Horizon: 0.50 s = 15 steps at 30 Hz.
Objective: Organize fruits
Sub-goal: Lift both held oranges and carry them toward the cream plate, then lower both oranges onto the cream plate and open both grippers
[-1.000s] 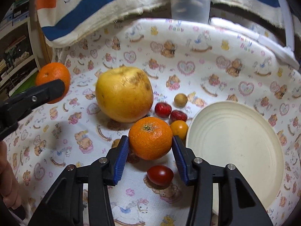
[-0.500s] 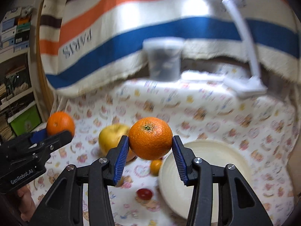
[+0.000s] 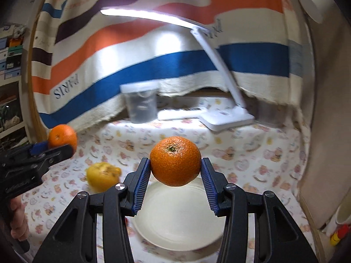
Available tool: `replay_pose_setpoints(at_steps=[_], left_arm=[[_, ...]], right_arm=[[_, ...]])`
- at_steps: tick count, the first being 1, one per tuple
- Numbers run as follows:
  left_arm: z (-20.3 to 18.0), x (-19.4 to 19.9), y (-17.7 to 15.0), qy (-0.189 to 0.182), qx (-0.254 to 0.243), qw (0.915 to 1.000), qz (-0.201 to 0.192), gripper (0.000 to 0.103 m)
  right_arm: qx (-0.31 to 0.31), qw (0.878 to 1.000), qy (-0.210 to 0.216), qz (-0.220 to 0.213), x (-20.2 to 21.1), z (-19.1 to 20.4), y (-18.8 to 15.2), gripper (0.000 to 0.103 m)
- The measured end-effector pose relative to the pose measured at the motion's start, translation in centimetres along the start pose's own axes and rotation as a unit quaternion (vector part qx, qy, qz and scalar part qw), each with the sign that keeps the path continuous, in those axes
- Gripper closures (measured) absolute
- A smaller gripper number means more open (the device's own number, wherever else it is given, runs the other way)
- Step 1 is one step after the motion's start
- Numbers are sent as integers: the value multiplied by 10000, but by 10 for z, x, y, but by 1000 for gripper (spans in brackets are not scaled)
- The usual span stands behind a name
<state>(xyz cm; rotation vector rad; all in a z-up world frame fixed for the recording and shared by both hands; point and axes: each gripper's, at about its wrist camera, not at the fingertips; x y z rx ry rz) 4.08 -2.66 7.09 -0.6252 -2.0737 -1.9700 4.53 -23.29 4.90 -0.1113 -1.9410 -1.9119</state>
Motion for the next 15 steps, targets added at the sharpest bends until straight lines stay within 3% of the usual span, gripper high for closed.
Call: replay_pose_setpoints(at_steps=[4,8,12,15], left_arm=[[-20,-34,0,-216,-231,9991,286,59],[-42,-65,-13,-463,-404,9951,774,58],[-59,-80,-35,-477,-608,9904,1142,58],[-60,-88,-47,-451,-644,9878,1344,58]], right_arm=[[-98,9997,-76,197,-9,-18,-8,54],[96,9946,-383,962,-36,-24,-15,54],[10,9885,-95,1507,-56,-31,-30,54],[125,9825,-181,1849,-68,-29,-39,54]])
Point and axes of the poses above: each gripper's, at about its wrist camera, not at the fingertips, and x roughly against the way its jaws point, z to its left, y to its top, and after that the axes turned 3 degrees about -y, right-handed
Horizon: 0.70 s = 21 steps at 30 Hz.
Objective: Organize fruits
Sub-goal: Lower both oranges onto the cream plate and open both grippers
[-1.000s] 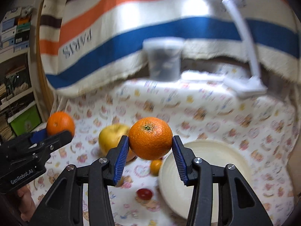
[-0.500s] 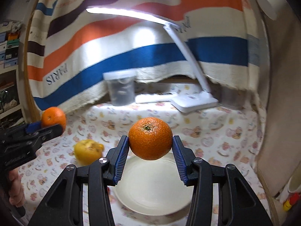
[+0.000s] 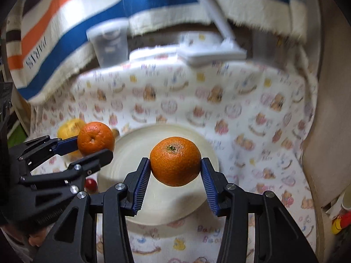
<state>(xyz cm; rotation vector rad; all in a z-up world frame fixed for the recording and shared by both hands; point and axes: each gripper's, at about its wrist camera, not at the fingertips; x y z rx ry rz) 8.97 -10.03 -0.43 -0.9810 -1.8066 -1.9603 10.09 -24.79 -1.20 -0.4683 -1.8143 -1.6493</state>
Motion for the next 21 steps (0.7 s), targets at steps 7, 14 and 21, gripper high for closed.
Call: replay_pose_setpoints(at_steps=[7,14,21], left_arm=[[1,-8,-7,30,-100,9999,112,58],[1,-8,-8,-15,-88,9999,132,58],[3,-10,-9,-31,12,9997,237,58]], right_arm=[[94,9991,173,372,-14,6,-7,54],[105,9982,28,590,-25,6,-12,54],[126,9988,-75,470,-22,4,-11,55]])
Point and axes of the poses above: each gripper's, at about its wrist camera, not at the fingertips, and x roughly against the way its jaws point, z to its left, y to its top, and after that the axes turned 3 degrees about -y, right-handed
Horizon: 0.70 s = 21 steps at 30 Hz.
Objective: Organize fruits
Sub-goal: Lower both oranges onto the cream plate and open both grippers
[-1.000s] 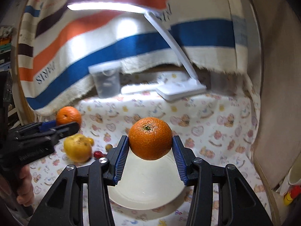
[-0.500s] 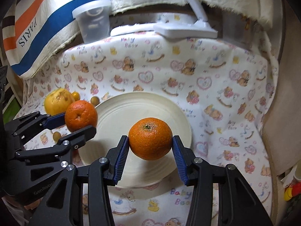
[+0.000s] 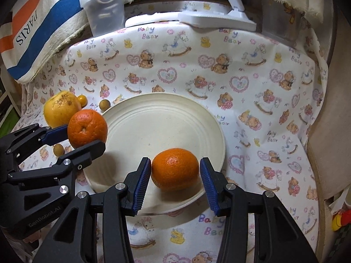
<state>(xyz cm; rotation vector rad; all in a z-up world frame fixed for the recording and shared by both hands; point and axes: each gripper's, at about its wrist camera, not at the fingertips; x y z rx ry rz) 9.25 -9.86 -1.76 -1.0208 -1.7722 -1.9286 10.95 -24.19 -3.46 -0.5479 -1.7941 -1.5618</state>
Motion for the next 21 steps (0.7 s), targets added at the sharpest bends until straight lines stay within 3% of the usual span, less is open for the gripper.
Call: replay_pose_setpoints(at_steps=[10,21], left_arm=[[5,-10,-2,36,100,9998,184,58],[7,-14,-2,-170,245,9989,357,58]], right_arm=[[-40,10000,29,23,1,-1,0,55],[-235,9997,91,1,4,-6,1,54]])
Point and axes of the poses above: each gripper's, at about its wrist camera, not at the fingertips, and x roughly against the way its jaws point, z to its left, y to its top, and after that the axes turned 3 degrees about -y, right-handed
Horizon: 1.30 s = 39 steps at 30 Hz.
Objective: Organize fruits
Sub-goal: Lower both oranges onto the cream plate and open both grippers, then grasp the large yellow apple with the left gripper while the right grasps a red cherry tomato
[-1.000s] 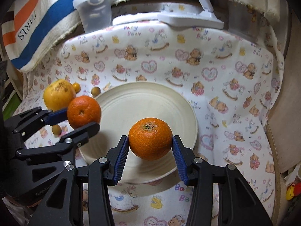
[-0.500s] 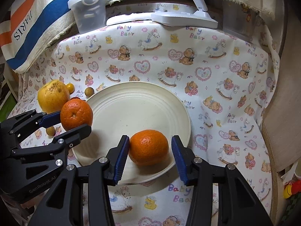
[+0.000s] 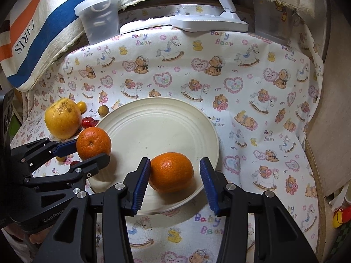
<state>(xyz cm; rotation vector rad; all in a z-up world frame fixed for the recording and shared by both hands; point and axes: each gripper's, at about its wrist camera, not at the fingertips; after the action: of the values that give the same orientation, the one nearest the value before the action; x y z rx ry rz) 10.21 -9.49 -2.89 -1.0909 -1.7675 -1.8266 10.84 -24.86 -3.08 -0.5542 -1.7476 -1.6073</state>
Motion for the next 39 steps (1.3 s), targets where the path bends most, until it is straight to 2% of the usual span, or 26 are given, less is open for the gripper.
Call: replay_pose_setpoints(at_steps=[2,5,7,10,16,20,23,25,26,28,30,34,39], left_arm=[[0,0,0,9,-16,10000,5,58],[0,-1,0,23,-43,10000,3,58],[-1,0,-1,70,-78,9999,-39,51],[-1,9,0,234,-190,9991,-289,40],[8,27,5,208,3,9979,-615,39],[15,46,8,285,114,9946,-987,32],[19,62,11,175,152,9914,-1291,24],[20,74,12,239,146,9878,-1533,17],[20,79,13,275,137,9860,-1636,14],[22,89,13,323,147,9831,-1796,2],[24,100,14,440,177,9796,-1953,1],[31,113,18,493,254,9776,-2029,1],[66,108,24,543,762,9794,-1792,1]], right_arm=[[-15,10000,11,-16,1,0,0,47],[-7,10000,-45,-56,2,0,0,46],[-27,10000,-49,-73,2,0,0,46],[-53,9999,-82,-99,3,-2,0,45],[-83,9996,-34,-264,8,-3,2,43],[-100,9983,3,-573,18,-3,3,35],[-78,9967,50,-810,28,-1,4,35],[-68,9949,65,-1001,35,0,4,34],[-69,9941,73,-1078,38,0,5,30],[-72,9918,96,-1275,44,1,4,22],[-88,9898,80,-1422,49,2,4,20],[-102,9882,130,-1524,53,2,5,18],[-113,9879,54,-1543,53,3,3,18]])
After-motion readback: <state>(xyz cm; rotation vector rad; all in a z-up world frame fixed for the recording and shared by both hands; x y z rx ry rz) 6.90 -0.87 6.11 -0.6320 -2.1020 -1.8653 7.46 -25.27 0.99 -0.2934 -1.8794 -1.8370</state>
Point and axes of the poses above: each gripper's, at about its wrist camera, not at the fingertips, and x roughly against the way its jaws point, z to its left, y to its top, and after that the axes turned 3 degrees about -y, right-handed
